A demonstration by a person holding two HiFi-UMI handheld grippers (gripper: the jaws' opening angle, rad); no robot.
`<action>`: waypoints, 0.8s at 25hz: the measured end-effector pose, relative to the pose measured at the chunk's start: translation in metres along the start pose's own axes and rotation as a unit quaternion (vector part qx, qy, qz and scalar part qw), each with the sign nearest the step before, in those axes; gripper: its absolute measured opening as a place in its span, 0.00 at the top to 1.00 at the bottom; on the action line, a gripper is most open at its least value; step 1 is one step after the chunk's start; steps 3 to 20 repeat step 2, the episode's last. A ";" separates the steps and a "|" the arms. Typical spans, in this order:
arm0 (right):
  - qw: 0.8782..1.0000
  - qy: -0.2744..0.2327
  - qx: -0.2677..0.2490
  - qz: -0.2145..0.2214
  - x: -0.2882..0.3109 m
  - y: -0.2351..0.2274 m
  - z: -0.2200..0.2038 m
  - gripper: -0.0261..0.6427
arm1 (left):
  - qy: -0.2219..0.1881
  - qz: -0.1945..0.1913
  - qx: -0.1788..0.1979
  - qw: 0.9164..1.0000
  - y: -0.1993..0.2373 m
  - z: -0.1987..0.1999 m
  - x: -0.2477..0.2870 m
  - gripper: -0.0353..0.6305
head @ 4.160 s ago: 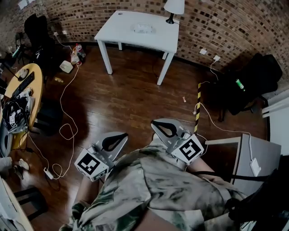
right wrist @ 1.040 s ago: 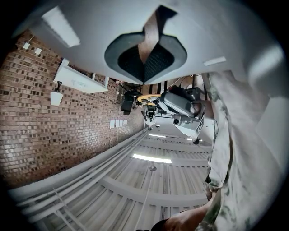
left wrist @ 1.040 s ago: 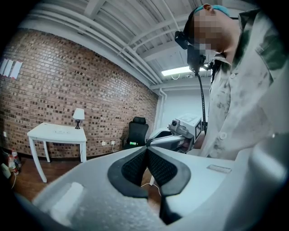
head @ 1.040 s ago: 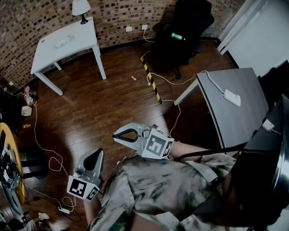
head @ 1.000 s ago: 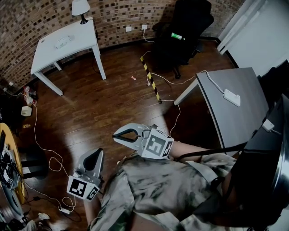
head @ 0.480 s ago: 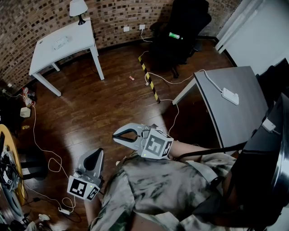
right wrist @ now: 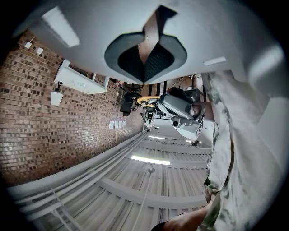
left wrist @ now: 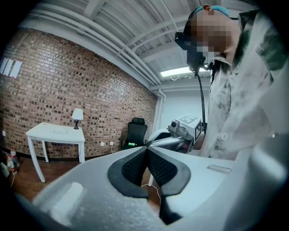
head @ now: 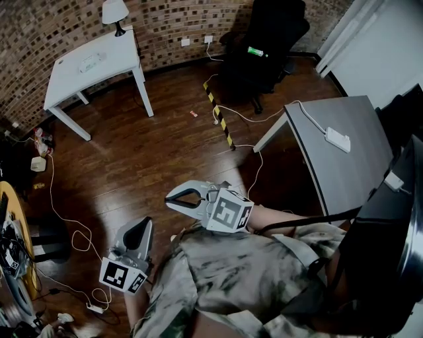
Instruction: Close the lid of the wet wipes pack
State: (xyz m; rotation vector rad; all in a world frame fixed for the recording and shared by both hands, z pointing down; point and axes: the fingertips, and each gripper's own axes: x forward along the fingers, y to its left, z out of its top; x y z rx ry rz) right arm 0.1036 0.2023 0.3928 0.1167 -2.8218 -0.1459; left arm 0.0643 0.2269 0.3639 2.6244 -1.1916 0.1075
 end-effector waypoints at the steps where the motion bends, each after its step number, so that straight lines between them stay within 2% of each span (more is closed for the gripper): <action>1: 1.000 0.002 0.000 -0.001 0.001 0.000 -0.001 0.95 | 0.000 0.000 0.000 1.000 0.000 0.000 -0.001 0.94; 20: 1.000 0.003 0.000 -0.002 0.001 0.001 -0.002 0.95 | 0.000 0.000 0.000 1.000 0.000 0.000 -0.002 0.94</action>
